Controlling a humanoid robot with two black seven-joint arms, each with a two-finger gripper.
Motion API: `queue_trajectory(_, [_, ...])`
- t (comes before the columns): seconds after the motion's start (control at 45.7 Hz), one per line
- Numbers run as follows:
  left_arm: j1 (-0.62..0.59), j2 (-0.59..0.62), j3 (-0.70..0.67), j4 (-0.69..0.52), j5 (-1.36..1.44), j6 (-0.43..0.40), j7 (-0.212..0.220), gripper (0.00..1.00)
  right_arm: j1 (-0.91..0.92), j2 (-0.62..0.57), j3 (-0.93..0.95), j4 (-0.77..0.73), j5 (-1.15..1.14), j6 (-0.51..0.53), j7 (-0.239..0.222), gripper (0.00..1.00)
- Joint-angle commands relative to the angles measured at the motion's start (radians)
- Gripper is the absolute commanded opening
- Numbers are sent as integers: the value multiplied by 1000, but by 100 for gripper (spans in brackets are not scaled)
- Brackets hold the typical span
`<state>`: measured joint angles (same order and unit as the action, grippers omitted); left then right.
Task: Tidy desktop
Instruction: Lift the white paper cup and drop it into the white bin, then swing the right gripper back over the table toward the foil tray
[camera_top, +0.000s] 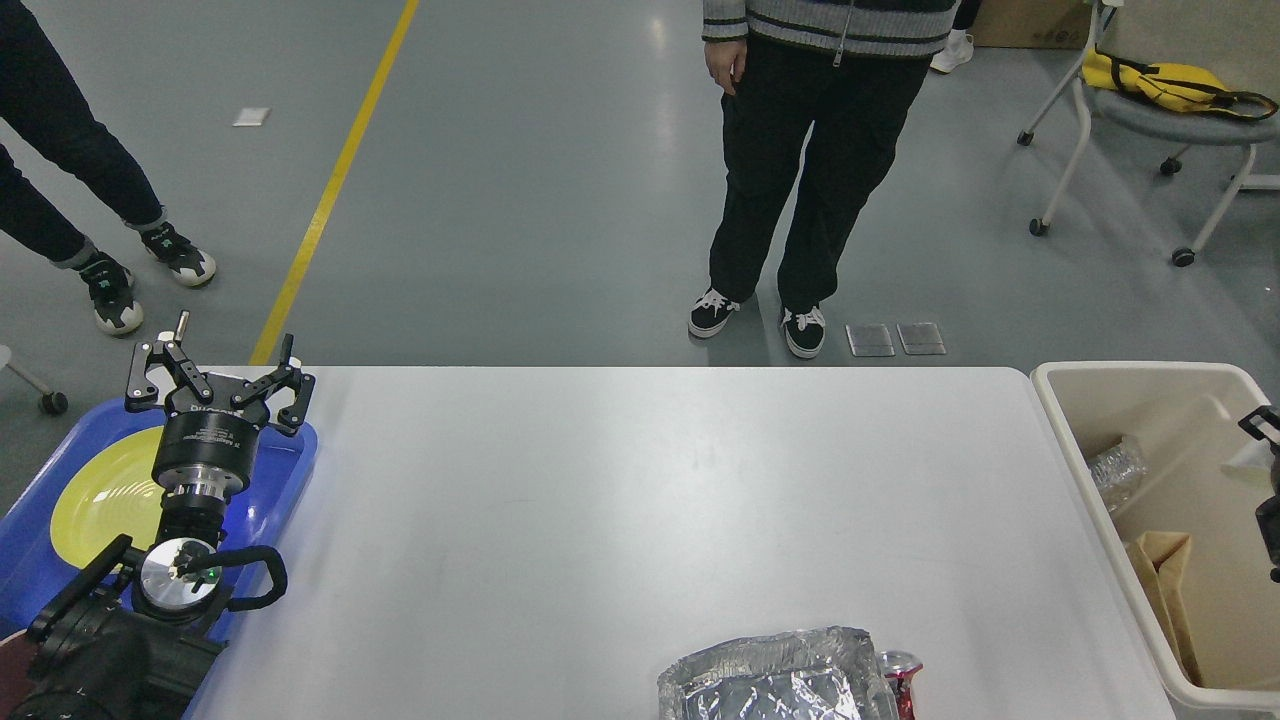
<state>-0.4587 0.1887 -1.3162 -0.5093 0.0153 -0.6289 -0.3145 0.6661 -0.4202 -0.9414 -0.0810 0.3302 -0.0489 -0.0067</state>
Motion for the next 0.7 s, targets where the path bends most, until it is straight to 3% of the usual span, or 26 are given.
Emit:
queue_trajectory(0.0, [0,0,0,0,0,0,0,97,-8,24,1,-3,0,-12,-1,100])
queue_trajectory(0.153, [0,0,0,0,0,0,0,97,30,52,-5,-13,-2,-8,1,100])
queue_trajectory(0.394, [0,0,0,0,0,0,0,97,279,113,-22,35,-6,15,1,100])
queue_trajectory(0.547, [0,0,0,0,0,0,0,97,554,55,-103,295,-68,60,27,100])
queue_trajectory(0.679, [0,0,0,-2,0,0,0,97,800,-9,-108,634,-132,61,31,100])
